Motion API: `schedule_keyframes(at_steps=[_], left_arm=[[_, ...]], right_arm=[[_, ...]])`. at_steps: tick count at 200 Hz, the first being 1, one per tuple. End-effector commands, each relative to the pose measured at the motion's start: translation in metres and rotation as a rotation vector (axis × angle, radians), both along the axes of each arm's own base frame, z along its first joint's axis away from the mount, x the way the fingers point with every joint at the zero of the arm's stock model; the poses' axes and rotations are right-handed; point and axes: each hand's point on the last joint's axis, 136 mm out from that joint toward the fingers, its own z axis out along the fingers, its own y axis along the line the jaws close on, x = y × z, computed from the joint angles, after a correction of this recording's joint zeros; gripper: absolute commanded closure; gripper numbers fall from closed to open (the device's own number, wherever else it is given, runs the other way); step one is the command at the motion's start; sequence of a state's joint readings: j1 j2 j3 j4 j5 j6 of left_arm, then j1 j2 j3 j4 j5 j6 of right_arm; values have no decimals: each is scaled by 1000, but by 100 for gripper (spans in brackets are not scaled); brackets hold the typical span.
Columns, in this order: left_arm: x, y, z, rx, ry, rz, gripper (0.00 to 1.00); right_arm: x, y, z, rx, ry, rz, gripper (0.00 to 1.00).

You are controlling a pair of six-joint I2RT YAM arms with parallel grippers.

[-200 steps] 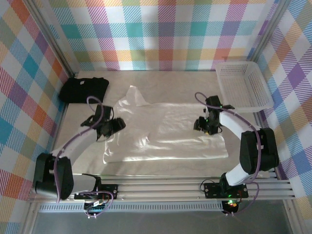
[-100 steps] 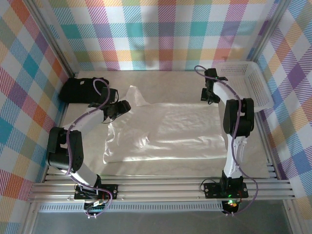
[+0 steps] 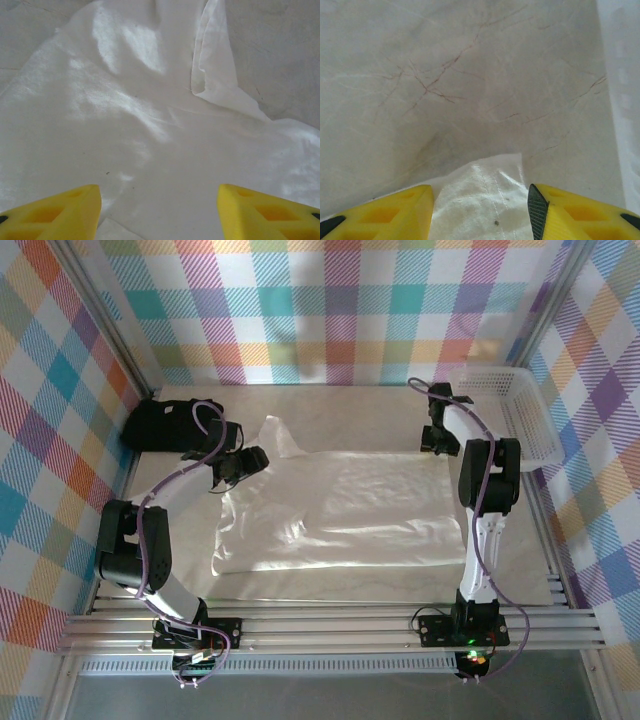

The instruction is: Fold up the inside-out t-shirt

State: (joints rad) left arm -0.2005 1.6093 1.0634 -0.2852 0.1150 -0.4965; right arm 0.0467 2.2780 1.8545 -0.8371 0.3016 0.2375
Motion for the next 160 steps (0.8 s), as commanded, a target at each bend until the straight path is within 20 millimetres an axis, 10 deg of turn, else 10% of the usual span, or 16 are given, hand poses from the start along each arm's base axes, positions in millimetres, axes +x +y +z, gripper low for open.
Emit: schedule_keyframes(at_steps=[1,101,160], left_arm=[[3,-2,-1,1,1,-28,37],[4,-1,-5,20,10,-37,37],[35,3,1,66,-25,-15,37]], right_arm=[[-1,1,-5,48,38,4,47],[16,15,-24,122,38,39,69],[27,14,-1,97,-68,96,88]])
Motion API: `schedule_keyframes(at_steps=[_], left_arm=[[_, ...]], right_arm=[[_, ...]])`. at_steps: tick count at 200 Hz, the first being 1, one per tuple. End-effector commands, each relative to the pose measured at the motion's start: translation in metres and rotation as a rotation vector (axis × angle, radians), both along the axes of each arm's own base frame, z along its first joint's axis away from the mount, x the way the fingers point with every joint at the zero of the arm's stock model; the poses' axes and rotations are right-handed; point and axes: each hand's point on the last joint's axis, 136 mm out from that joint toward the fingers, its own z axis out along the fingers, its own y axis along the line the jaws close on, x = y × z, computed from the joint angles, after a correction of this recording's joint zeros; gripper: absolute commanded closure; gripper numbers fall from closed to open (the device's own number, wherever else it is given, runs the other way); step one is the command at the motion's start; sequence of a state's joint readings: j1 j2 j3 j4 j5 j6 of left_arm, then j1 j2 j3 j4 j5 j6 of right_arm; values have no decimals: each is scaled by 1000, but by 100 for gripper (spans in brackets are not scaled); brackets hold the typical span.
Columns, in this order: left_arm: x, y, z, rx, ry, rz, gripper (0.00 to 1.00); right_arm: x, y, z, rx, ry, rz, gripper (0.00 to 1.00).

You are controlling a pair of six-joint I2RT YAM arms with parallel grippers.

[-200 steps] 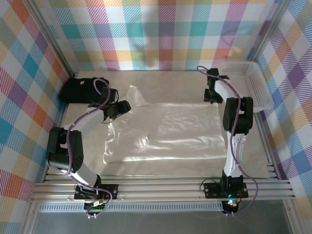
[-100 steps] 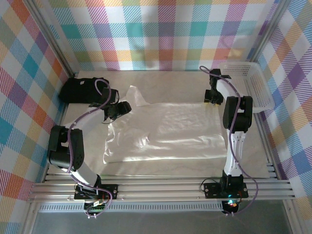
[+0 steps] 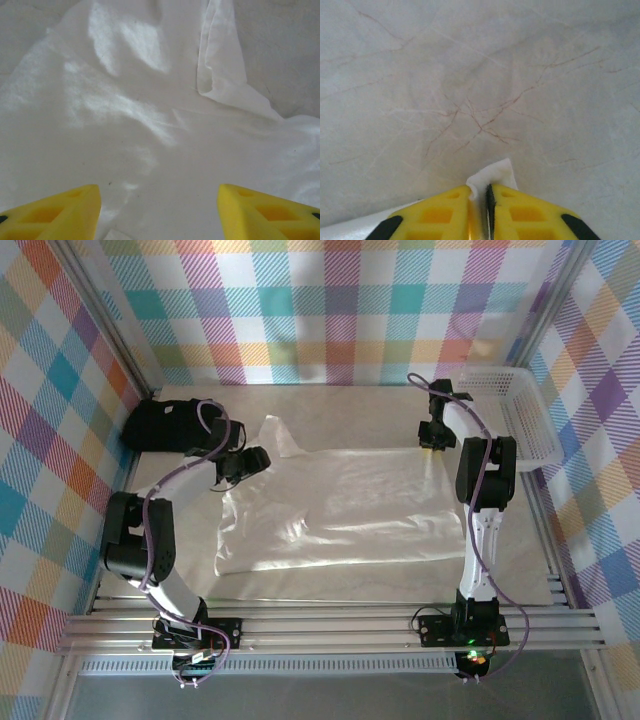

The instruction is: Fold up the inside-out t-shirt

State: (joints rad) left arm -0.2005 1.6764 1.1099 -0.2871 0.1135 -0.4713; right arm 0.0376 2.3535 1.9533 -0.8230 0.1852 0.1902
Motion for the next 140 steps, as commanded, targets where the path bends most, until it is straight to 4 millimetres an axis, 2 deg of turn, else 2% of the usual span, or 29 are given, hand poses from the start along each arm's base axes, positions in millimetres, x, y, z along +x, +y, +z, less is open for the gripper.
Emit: schedule_keyframes(at_steps=[1,19,33,36,75,90,92,100,103,117,140], left_arm=[[25,5,10,48,-41,4,37],[51,9,10,84,-46,8,38],[72,9,0,113,-21,-3,38],[78,8,3,116,-29,-7,38],[141,5,-26,179,44,-50,40],[166,5,-28,174,40,-52,40],[167,6,-34,175,50,-53,40],[180,6,-31,173,38,-49,41],[182,6,-38,175,53,-52,41],[198,5,-39,178,50,-62,41],[214,3,-52,195,33,-80,42]], right_arm=[[3,-2,7,-5,-45,30,89],[4,2,12,-20,-76,64,94],[3,3,15,-30,-93,78,96],[3,3,15,-30,-96,80,96],[3,5,18,-31,-106,90,97],[4,7,19,-23,-111,94,97],[4,7,20,-23,-110,95,97],[5,8,22,-18,-116,98,97],[5,9,22,-16,-118,99,97],[5,11,23,-9,-118,104,97],[6,17,25,5,-126,116,97]])
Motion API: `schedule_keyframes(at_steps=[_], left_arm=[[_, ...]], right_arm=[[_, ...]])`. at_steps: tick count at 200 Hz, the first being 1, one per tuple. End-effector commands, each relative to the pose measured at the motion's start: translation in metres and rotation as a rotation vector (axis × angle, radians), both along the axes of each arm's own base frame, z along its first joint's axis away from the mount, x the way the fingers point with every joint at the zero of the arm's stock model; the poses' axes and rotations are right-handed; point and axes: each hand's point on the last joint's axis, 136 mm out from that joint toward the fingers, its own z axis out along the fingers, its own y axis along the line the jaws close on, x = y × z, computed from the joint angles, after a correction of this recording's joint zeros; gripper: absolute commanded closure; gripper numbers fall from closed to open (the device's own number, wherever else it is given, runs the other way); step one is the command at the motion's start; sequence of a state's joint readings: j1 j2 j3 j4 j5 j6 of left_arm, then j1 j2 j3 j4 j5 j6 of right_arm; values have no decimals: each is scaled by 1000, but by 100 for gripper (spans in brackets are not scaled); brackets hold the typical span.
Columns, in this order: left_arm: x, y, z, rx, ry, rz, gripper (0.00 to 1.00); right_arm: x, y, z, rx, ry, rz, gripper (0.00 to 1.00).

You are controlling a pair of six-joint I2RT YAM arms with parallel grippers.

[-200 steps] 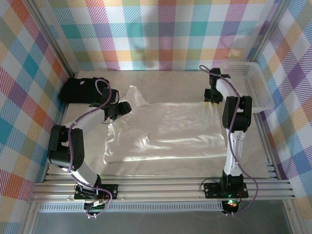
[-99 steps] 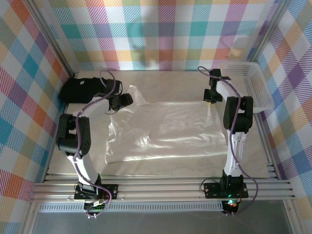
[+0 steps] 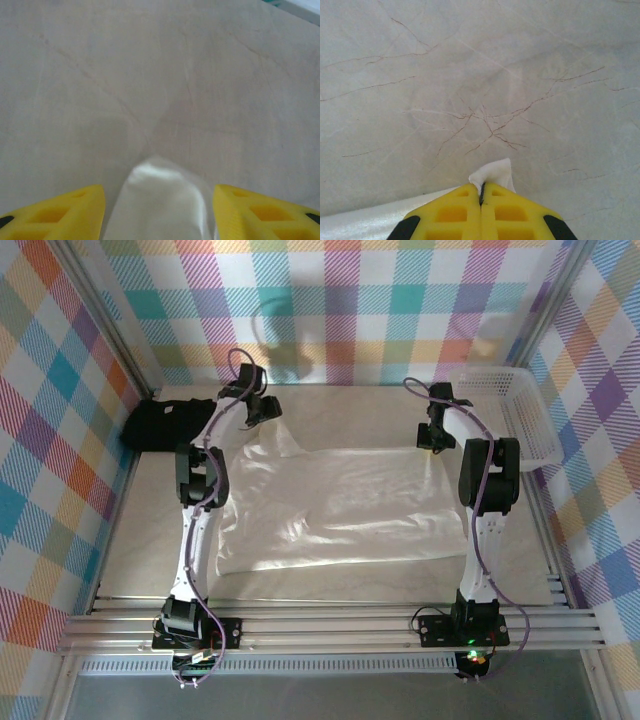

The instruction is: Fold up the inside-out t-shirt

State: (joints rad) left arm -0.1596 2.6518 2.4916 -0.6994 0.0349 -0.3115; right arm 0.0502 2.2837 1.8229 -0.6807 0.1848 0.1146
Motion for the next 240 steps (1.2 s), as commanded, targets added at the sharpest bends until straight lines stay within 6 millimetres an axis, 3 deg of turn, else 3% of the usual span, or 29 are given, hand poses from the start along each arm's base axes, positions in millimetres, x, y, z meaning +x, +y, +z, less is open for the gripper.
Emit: schedule_keyframes(at_steps=[1,52,110,150,171,185,240], left_arm=[[-6,7,-14,44,67,-32,42],[4,-3,-33,37,41,-80,51],[4,-8,-37,34,41,-102,74],[7,-11,-36,15,27,-117,91],[9,-13,-26,-5,6,-127,100],[12,-9,-15,-10,-13,-116,100],[14,-4,55,-28,-118,-119,100]], right_arm=[[3,11,22,26,-48,33,97],[4,22,30,41,-64,54,97],[5,26,31,43,-67,56,97],[10,17,30,-10,-67,47,97],[12,9,31,-61,-66,34,98],[12,1,32,-101,-64,21,98],[15,-3,45,-128,-94,24,98]])
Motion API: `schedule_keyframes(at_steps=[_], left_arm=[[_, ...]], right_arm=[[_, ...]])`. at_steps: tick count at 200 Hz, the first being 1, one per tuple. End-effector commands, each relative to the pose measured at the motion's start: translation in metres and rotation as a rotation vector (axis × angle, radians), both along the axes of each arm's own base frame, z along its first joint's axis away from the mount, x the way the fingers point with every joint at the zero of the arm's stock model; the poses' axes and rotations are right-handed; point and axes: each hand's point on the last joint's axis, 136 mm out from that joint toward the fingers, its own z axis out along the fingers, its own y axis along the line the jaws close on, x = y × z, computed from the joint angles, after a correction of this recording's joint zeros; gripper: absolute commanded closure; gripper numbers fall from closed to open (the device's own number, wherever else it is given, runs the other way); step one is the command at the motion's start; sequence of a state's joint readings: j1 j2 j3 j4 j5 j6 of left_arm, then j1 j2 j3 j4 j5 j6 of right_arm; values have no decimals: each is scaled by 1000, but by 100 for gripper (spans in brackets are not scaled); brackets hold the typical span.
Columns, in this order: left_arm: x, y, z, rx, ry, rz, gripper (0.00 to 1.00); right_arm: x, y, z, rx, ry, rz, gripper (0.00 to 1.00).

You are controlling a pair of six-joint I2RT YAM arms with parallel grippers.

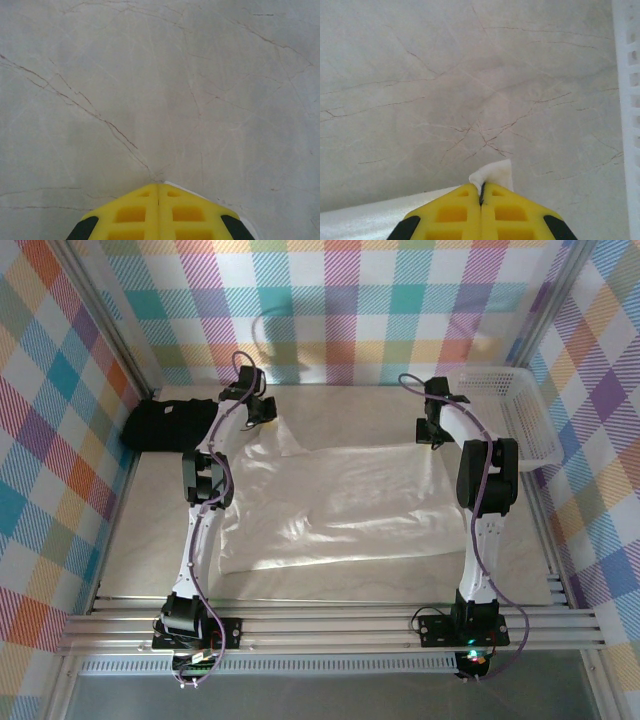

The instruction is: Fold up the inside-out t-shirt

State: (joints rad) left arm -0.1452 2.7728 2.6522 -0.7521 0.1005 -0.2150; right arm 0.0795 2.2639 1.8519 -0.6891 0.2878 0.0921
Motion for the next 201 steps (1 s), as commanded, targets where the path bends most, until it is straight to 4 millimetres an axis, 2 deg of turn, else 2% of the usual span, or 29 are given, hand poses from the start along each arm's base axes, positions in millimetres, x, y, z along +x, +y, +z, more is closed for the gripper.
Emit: schedule_keyframes(at_steps=[1,18,49,72,100,129,164,201], left_arm=[[5,-1,76,-39,-124,-17,100],[1,0,97,-47,-158,-18,100],[-16,2,114,-45,-165,-16,100],[-32,4,131,-61,-181,-9,100],[-63,6,150,-83,-182,-1,100],[-109,12,169,-127,-189,42,100],[-176,26,192,-182,-217,136,100],[-245,40,203,-208,-201,205,100]], right_arm=[[8,-1,24,-26,-51,14,98],[9,2,28,-12,-71,32,98],[8,8,36,5,-114,81,98],[5,8,47,-3,-150,102,98],[-6,7,57,-10,-178,112,97],[-30,7,63,9,-184,101,97],[-64,5,67,30,-182,75,97],[-93,2,71,41,-172,43,97]])
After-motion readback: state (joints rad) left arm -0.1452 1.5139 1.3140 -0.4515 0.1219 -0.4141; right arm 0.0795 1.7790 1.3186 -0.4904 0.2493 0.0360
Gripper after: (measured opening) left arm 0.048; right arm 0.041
